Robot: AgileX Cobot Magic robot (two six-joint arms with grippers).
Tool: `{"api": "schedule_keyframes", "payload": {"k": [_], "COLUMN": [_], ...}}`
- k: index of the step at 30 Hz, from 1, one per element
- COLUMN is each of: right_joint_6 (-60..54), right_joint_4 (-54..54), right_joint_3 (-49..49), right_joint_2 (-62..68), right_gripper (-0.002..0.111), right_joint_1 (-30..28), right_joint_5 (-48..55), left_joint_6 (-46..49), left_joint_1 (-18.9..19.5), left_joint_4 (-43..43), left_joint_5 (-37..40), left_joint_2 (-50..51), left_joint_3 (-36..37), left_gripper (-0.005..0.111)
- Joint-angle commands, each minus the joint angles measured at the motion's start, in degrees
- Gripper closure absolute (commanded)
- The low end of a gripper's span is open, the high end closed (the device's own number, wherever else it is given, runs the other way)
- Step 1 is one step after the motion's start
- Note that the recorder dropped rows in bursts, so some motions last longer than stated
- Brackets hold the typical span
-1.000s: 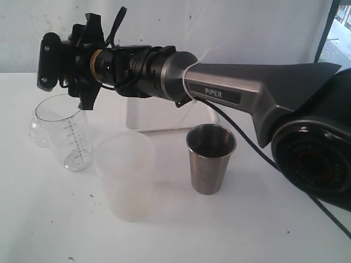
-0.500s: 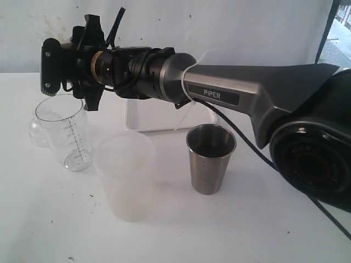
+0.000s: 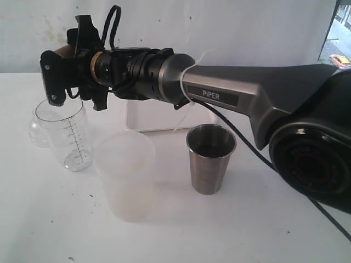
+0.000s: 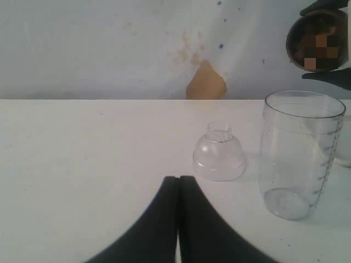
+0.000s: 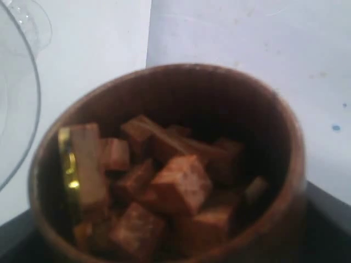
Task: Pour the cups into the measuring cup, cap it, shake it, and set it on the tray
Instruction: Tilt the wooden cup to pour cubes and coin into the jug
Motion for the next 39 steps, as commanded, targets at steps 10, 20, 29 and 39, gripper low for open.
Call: {"api": "schedule_keyframes", "payload": {"k": [10, 20, 29, 39], "right_joint_6": [-4.3, -4.6, -4.6, -4.6], "right_joint_4": [-1.6, -4.3, -7.2, -10.2], "right_joint_3": [-0.6, -0.6, -0.6, -0.6], "right_joint_2": [-0.2, -0.2, -0.2, -0.2], "right_gripper": [0.108, 0.108, 0.108, 0.108], "right_joint_1": [0.9, 1.6, 1.6, 2.9], "right_joint_5": [2.2, 3.1, 4.5, 5.5], "left_joint_6": [-0.2, -0.2, -0.2, -0.2], "left_joint_1": [0.0, 0.0, 0.0, 0.0], "left_joint_4": [-0.1, -0.1, -0.1, -0.1], "left_joint_5": [-0.5, -0.5, -0.5, -0.5], "left_joint_2": [-0.1, -0.1, -0.1, -0.1], "left_joint_3": [-0.2, -0.2, -0.2, -0.2], "left_gripper": [0.107, 0.107, 0.107, 0.107]}}
